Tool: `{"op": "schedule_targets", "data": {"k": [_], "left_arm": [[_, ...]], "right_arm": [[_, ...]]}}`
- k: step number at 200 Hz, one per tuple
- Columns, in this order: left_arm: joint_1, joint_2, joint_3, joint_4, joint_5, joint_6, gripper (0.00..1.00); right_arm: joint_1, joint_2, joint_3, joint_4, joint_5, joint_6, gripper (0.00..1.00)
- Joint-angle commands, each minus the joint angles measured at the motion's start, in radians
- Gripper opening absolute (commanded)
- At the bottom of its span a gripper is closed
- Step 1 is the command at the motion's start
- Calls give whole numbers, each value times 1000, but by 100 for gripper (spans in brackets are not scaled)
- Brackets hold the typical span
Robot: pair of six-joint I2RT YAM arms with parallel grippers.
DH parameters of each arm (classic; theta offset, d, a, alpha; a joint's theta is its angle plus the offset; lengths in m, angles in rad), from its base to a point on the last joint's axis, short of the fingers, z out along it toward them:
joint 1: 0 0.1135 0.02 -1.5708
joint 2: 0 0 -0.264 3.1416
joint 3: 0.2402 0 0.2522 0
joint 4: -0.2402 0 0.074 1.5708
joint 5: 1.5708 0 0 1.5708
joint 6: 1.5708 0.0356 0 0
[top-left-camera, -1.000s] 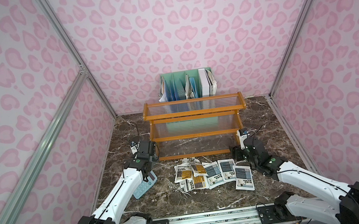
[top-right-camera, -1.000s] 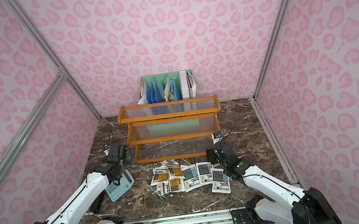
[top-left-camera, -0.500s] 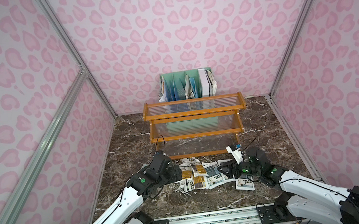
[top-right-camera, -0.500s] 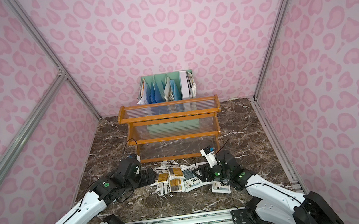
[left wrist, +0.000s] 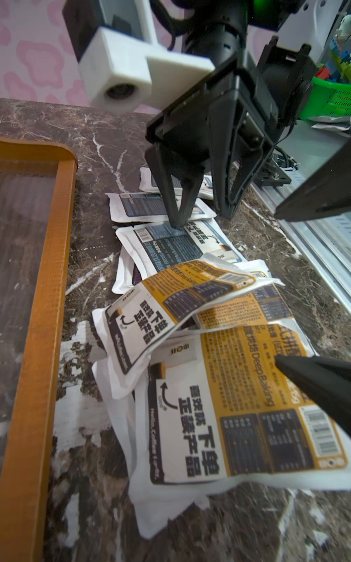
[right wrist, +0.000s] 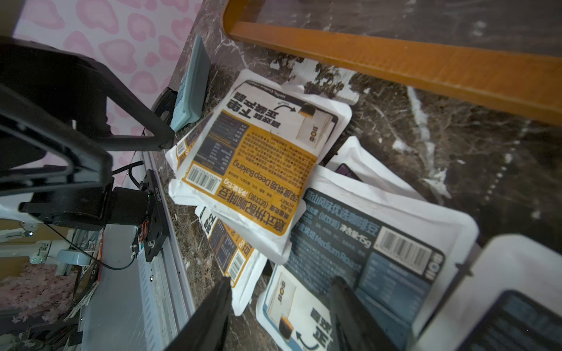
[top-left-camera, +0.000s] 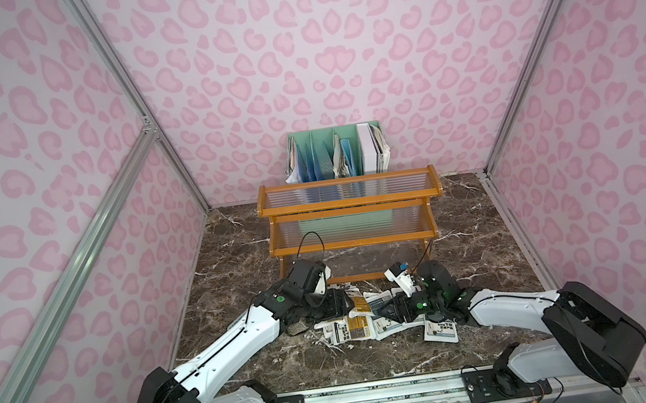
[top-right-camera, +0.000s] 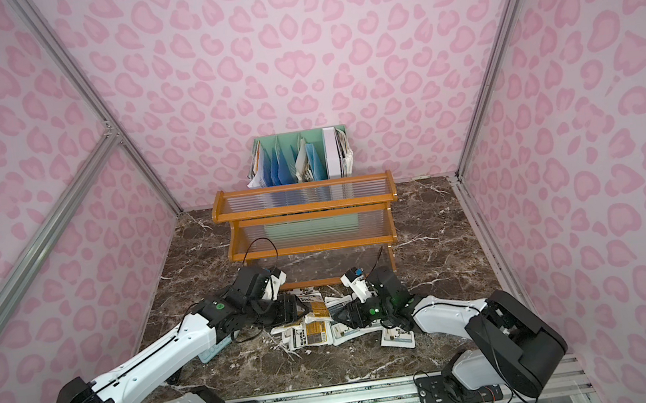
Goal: Place the bagged coffee beans on the shelf by color
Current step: Pick up the bagged coffee beans at the center of the board.
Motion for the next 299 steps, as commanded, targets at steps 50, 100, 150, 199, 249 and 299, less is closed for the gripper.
{"op": "schedule_targets", "data": {"k": [50,100,150,199,249,299], "left_arm": [[-3,153,45,-17,67,32,61],[-7,190,41,24,82,37,42],[-10,221,28,44,79,39,7],[-13,98,-13,1,-13,27,0],[-12,-238,-123,74,-10,-1,0],[-13,-528,-77,-102,-47,-25,0]], "right_arm": [[18,26,4,51,38,-23,53],[31,19,1,28,63,-39,53],[35,-2,-6,29,78,-37,52],[39,-47,-26,40,78,-31,54],[37,-154,-1,34,1,-54,65],[38,-278,97,-25,-90,-54,67]]}}
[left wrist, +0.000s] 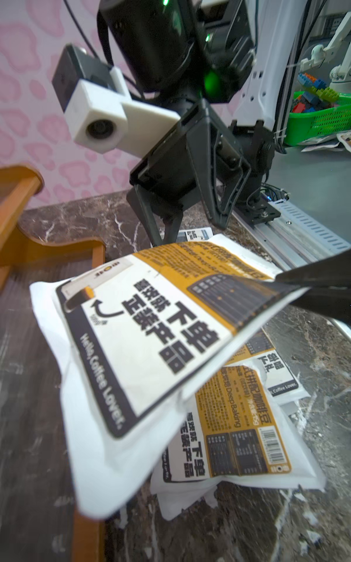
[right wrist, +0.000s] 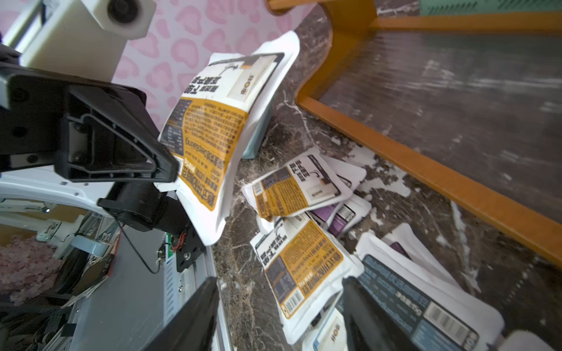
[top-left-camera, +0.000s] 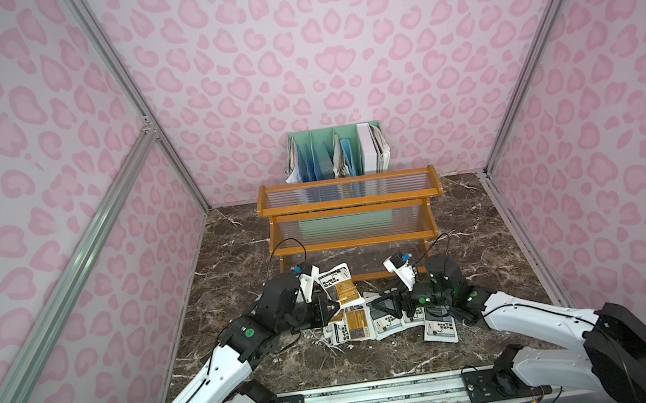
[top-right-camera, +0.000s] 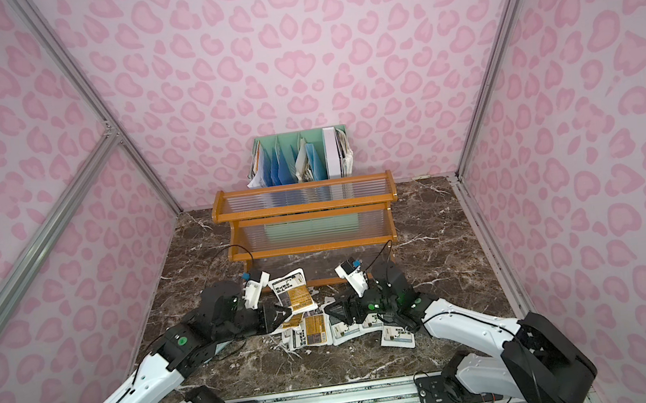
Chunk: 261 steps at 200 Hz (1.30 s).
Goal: Place the bagged coffee beans on the shelf by color
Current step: Pick up the bagged coffee beans at the center of the board.
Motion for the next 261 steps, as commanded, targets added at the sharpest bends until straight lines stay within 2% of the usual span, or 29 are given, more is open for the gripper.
{"op": "schedule_targets", "data": {"k": [1,33,89,175,194,214,226,261], "left_arm": [[-1,-85,16,-97,-48,-22,0],[0,-156,24,-104,-160,-52,0],[0,-88,78,-29,-137,-36,0],[1,-40,92,50,-121,-43,0],[0,-31,95,59,-116,-43,0],[0,-26,95,59,-110,-42,0],[0,-29,89,57,-112,-42,0],[0,-50,75,36,-126,-40,0]], "right_arm": [[1,-43,36,-12,-56,-2,67],[3,-99,58,123,-54,72,72],[19,0,183,156,-53,58,75],[62,180,283,178,-87,35,70],[73,203,291,192,-87,39,66],[80,228,306,203,-89,49,55],[82,234,309,213,-83,54,43],[82,211,293,209,-46,44,17]]}}
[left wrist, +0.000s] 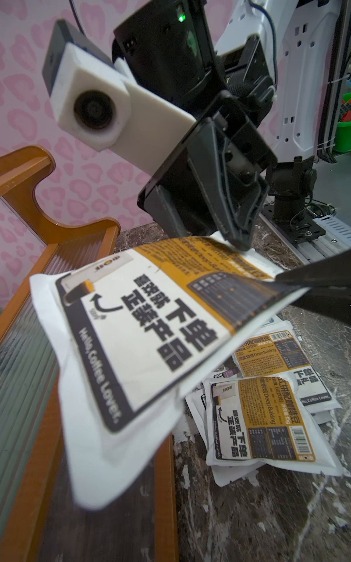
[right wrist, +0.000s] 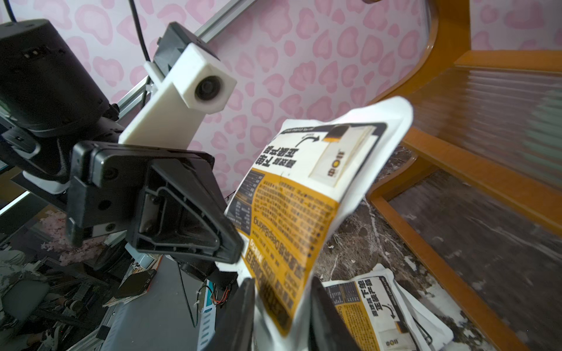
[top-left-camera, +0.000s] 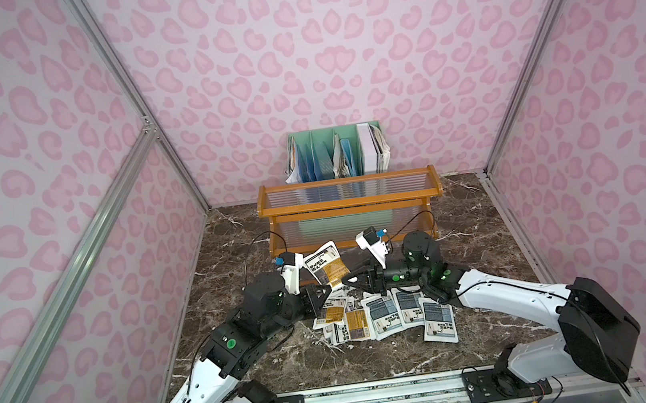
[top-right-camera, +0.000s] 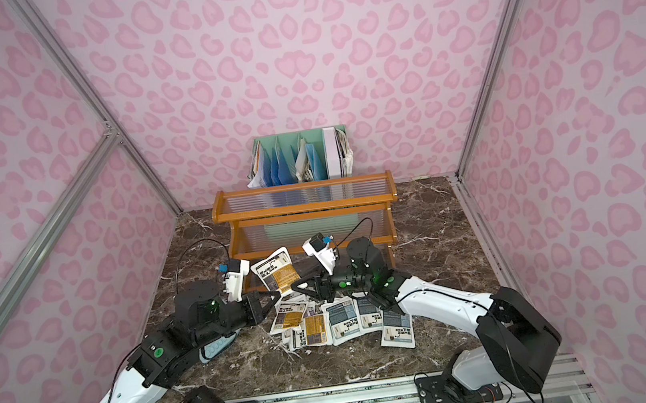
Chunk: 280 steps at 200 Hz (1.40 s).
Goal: Place the bagged coffee beans on the shelf by color
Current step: Pick up the bagged coffee beans at the center of the board, then place the bagged coffee beans on the shelf.
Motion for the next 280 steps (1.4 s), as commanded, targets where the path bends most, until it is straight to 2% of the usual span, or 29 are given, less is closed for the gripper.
{"op": "schedule_targets", "data": {"k": [1,29,40,52,56,60,86,102,119,144,173,202,230,280], "left_arm": [[0,-13,-6,8,-5,6,0],[0,-19,-5,-31,-58,-8,0],[0,-18,11,-70,-113,-18,15],[0,-19,38,-149,-203,-43,24],[0,-21,45,-183,-249,-52,37],[0,-25,53,-213,-290,-63,42],[0,-50,53,-390,-560,-152,42],[0,-73,20,-435,-662,-195,42],[1,-97,-20,-398,-663,-152,41],[1,-81,-34,-398,-687,-167,40],[0,16,-4,-424,-690,-156,38],[1,134,40,-432,-667,-155,37],[0,155,40,-409,-657,-151,37],[0,99,3,-425,-659,-150,37]], "right_arm": [[1,-15,-3,33,24,-13,16],[2,-18,-1,7,33,-24,3],[4,-22,-3,2,44,-24,1],[4,-30,-4,-6,65,-26,0],[4,-33,-3,-13,72,-29,0],[3,-38,-1,-20,81,-35,0],[11,-56,90,-159,157,-106,0],[23,-49,193,-266,195,-166,0],[27,-24,319,-360,222,-201,0],[25,75,562,-510,272,-244,0],[19,268,901,-660,280,-217,0],[19,445,1150,-741,307,-200,0],[13,540,1251,-738,306,-150,0],[7,635,1297,-678,335,-102,1]]}}
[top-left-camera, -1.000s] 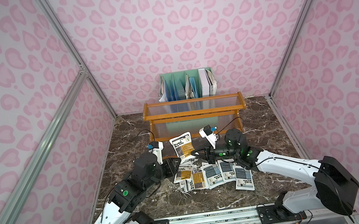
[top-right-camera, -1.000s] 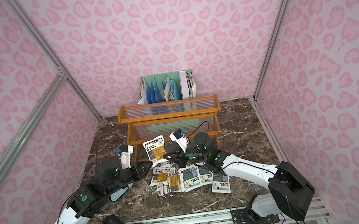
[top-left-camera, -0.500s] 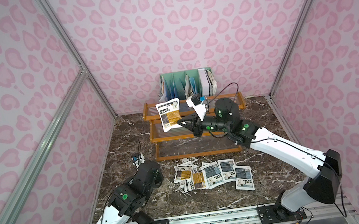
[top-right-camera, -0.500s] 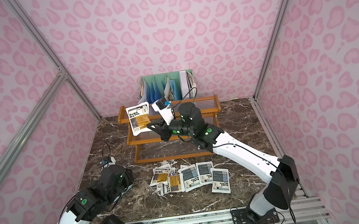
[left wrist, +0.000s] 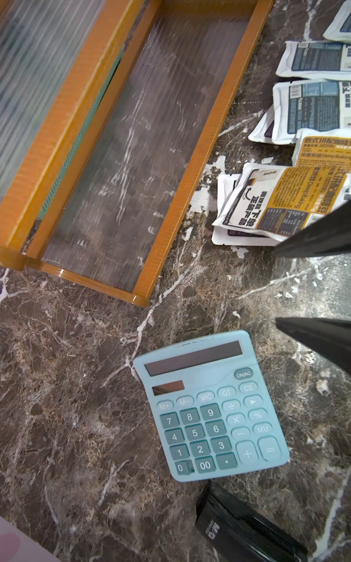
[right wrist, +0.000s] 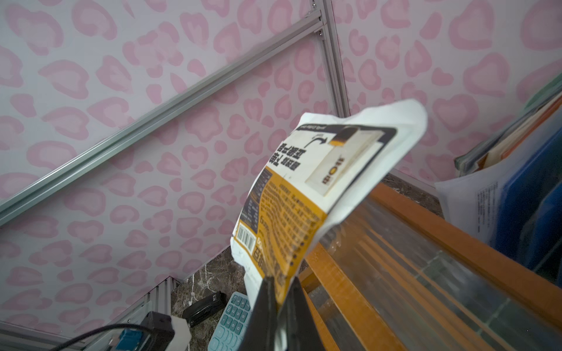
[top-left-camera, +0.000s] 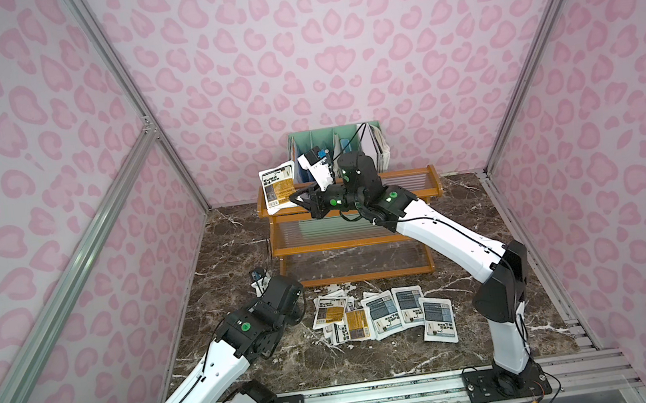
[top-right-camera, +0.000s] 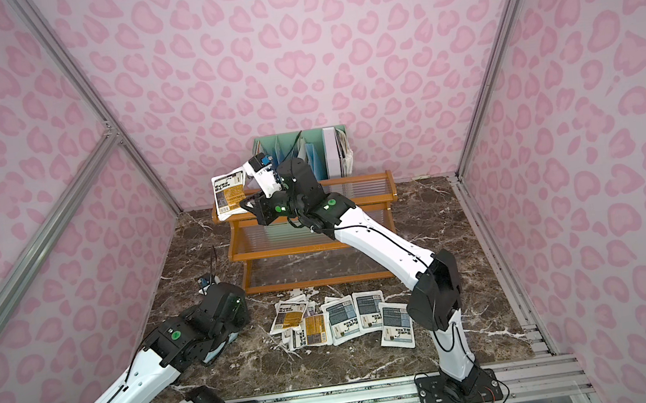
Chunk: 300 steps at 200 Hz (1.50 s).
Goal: Place the bagged coffee beans on the shelf by color
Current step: Place the bagged coffee beans on the shelf.
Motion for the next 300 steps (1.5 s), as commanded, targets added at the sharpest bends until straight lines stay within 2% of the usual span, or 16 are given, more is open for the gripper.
{"op": "schedule_targets", "data": {"k": [1,77,124,148,212,237,257,300], "left_arm": [[0,-20,-12,-21,1,5,37],[0,-48,-27,-52,1,-22,37],[-1,-36,-19,-53,-5,-23,38],[0,-33,-23,-57,-3,-30,38],[0,-55,-20,-69,-31,-26,38],[0,-53,-19,-72,-35,-14,39],[0,-46,-24,-73,-33,-10,40],[-1,-15,-55,-8,35,28,41]], "right_arm": [[-2,22,16,46,31,29,1],[-46,104,67,55,11,67,3],[-51,128,75,25,-17,73,12],[-51,126,70,0,-10,70,21],[-41,92,44,-86,116,24,60],[-37,17,-54,-88,215,-28,66],[-38,-84,-168,-59,280,-63,67],[-28,-403,-559,38,299,-109,67]]}}
